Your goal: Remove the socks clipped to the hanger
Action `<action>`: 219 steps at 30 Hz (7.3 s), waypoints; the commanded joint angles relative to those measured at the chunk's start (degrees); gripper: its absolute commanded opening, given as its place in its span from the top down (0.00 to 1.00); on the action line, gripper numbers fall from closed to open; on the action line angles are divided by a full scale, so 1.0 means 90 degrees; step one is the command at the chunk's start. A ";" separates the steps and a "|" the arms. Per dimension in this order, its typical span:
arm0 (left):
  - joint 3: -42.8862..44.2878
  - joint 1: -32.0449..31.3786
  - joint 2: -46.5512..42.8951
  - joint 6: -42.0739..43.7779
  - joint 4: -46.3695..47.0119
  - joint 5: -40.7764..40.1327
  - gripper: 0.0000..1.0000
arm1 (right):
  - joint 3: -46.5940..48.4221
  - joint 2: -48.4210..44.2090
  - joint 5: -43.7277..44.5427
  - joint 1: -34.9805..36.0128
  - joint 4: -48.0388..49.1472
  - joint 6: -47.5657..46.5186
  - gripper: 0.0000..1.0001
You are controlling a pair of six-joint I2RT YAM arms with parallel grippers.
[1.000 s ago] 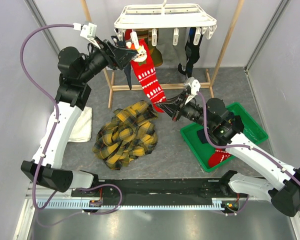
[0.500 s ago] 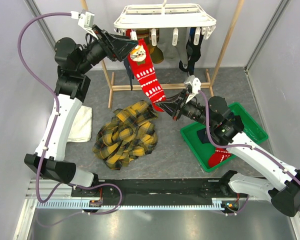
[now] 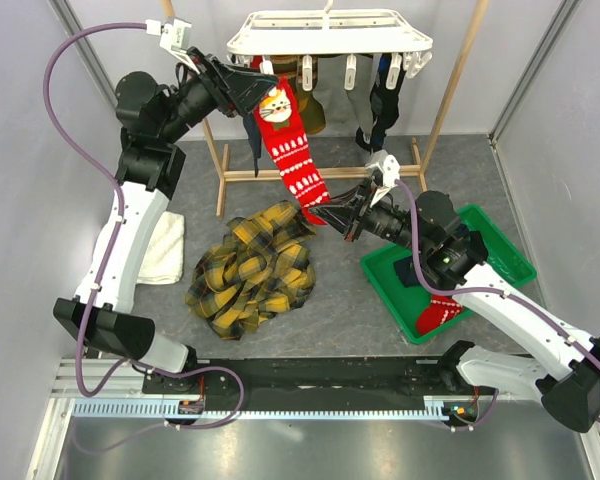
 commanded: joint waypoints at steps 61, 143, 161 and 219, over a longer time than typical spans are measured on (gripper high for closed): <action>-0.4251 0.0027 -0.2744 0.1820 0.0648 -0.3056 0.25 | -0.1196 -0.0239 0.6068 -0.3251 -0.4937 0.1898 0.73; -0.2767 -0.1682 -0.1680 0.0043 0.0159 -0.1387 0.98 | 0.0991 0.1000 0.5479 0.1892 0.0552 -0.1569 0.08; -0.2806 -0.1868 -0.1797 -0.0240 0.0113 -0.1376 0.62 | 0.0601 0.1247 0.6379 0.1971 0.1871 -0.2175 1.00; 0.1384 -0.1194 0.0088 0.1245 -0.2174 -0.2520 0.98 | 0.0815 0.1383 0.5646 0.1971 0.1022 -0.1971 1.00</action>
